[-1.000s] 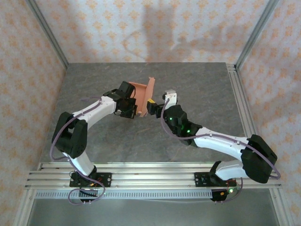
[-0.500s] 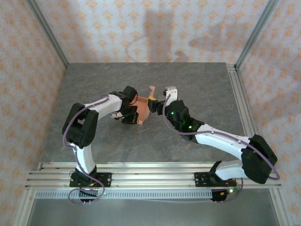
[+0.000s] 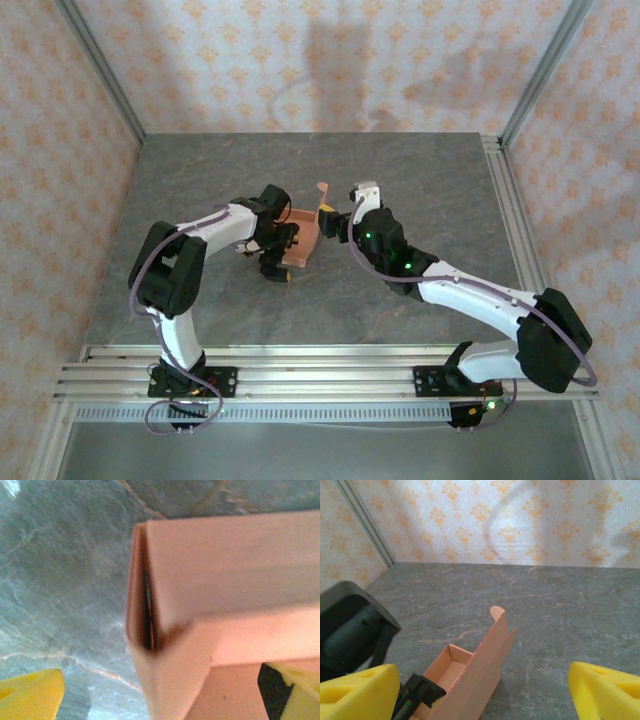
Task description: Fold the paper box
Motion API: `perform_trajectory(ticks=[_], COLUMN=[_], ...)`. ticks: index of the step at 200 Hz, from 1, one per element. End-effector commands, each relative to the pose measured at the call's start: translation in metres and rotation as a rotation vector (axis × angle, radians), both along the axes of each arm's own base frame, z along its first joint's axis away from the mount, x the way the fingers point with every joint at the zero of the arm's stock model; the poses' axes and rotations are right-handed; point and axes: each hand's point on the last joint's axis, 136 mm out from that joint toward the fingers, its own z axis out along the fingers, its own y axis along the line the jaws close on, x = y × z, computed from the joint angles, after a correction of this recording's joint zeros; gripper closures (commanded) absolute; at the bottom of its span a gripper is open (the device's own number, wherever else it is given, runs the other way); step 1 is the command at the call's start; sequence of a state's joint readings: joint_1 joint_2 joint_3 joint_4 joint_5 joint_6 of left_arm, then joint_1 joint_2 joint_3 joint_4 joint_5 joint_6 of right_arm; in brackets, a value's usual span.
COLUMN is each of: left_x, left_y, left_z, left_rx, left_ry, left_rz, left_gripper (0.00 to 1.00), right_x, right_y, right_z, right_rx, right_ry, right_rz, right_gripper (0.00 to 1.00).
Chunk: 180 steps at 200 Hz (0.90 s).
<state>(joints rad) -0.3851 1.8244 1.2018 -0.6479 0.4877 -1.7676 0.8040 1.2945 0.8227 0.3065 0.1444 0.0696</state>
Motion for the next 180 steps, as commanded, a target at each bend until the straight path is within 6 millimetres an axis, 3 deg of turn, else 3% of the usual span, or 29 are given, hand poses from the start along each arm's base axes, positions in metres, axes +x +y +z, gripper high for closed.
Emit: perform_trajectory(ticks=[1, 49, 82, 99, 148, 180], left_x=[-0.01, -0.023, -0.017, -0.011, 0.01, 0.019], left_y=[0.026, 0.073, 0.122, 0.138, 0.139, 0.128], left_z=[0.019, 0.036, 0.048, 0.054, 0.05, 0.041], left_rx=[0.068, 0.178, 0.238, 0.271, 0.259, 0.205], left_ry=[-0.036, -0.133, -0.177, -0.193, -0.233, -0.258], left_rz=[-0.041, -0.058, -0.049, -0.078, -0.17, -0.211], left_gripper=[0.0, 0.0, 0.0, 0.0, 0.0, 0.0], right_x=[-0.005, -0.026, -0.041, -0.045, -0.039, -0.033], right_y=[0.0, 0.017, 0.034, 0.039, 0.05, 0.035], right_z=[0.017, 0.002, -0.025, -0.042, -0.084, -0.098], right_rx=[0.017, -0.061, -0.121, -0.12, -0.167, -0.298], right_ry=[0.028, 0.082, 0.124, 0.159, 0.248, 0.272], right_rz=[0.016, 0.046, 0.046, 0.032, -0.034, -0.097], right_gripper=[0.12, 0.11, 0.09, 0.08, 0.08, 0.07])
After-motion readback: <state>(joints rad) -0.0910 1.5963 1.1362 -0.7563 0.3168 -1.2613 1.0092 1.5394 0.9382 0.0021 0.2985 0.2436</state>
